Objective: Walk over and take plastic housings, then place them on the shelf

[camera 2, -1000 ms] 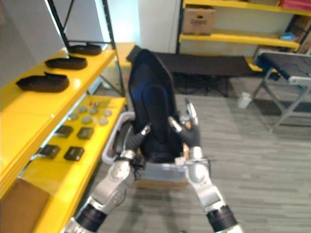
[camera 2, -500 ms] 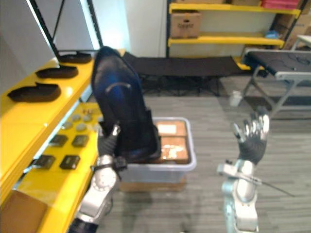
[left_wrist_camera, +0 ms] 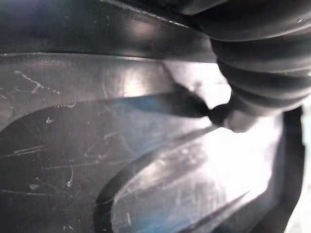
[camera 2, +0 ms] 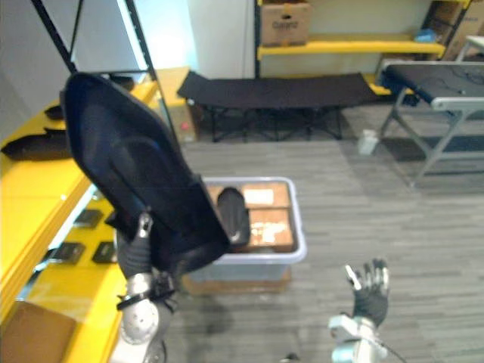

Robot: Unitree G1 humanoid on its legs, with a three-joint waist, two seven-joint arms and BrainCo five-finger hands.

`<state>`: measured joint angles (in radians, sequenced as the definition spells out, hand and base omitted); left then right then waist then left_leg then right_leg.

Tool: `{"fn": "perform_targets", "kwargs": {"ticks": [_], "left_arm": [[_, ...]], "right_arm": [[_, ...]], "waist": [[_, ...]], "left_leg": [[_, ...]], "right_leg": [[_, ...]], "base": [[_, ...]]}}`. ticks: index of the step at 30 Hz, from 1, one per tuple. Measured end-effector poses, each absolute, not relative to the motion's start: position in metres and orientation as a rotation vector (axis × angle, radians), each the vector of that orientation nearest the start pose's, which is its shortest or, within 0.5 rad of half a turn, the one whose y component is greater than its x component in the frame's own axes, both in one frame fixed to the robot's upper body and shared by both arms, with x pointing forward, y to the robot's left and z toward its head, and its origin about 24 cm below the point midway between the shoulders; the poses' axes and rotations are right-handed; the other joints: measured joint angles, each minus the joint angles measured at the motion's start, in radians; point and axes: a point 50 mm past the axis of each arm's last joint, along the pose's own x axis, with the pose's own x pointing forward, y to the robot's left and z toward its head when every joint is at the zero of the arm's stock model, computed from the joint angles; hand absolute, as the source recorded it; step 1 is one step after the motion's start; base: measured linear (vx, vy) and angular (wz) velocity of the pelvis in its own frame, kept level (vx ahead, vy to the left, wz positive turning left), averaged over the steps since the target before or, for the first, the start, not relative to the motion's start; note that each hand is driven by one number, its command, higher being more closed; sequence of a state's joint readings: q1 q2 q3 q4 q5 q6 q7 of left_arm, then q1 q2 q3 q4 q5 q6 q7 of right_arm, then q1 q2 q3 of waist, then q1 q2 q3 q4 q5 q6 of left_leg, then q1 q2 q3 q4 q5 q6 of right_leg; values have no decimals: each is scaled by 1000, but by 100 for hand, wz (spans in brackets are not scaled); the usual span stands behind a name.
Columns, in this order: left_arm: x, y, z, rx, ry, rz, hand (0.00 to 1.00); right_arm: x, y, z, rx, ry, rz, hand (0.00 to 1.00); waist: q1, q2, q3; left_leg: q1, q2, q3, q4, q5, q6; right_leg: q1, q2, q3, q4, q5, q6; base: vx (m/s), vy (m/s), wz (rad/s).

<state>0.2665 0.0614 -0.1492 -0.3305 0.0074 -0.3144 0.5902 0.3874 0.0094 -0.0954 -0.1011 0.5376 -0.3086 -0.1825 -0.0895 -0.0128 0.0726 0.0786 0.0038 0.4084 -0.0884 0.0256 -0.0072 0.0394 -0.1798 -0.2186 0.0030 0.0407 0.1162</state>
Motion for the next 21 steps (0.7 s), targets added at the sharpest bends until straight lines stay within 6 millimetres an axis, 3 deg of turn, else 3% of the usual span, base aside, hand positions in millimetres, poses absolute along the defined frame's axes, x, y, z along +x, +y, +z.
{"fn": "perform_targets", "kwargs": {"ticks": [2, 5, 7, 14, 17, 21], "left_arm": [[186, 178, 100, -81, -438, 571, 100], [175, 201, 120, -81, -542, 722, 100], [163, 216, 128, -86, -592, 853, 100], [142, 234, 119, -51, -520, 971, 100], [135, 240, 115, -32, -490, 1002, 100], [129, 248, 109, -34, -456, 1034, 100]], "right_arm": [[170, -212, 16, 478, -82, -484, 0], [190, -200, 28, 476, -127, -339, 0], [211, -177, 40, 471, -166, -178, 0], [253, -109, 63, 312, -195, 173, 0], [264, -93, 73, 282, -206, 251, 0], [267, -90, 68, 284, -150, 267, 0]], "waist": [[4, 1, 2], [50, 6, 20], [83, 3, 29], [189, -32, 58], [196, -40, 62], [202, -40, 66]], "left_leg": [[-16, -8, -51, 0, 2, -2], [-32, -24, -130, 0, 12, 4], [-48, -33, -191, 1, 24, 12], [-55, -60, -322, 5, 39, 26], [-59, -66, -345, 6, 40, 27], [-45, -65, -345, 6, 34, 22]], "right_leg": [[7, -8, -34, -1, -5, 3], [37, -17, -111, -13, -5, 7], [59, -23, -171, -15, -9, 12], [134, -33, -283, -20, -25, 10], [135, -41, -301, 1, -39, 3], [138, -47, -298, 31, -65, -7]], "base": [[12, 22, 54], [46, 32, 73], [59, 26, 78], [78, 24, 62], [34, 35, 29], [5, 7, 1]]}}
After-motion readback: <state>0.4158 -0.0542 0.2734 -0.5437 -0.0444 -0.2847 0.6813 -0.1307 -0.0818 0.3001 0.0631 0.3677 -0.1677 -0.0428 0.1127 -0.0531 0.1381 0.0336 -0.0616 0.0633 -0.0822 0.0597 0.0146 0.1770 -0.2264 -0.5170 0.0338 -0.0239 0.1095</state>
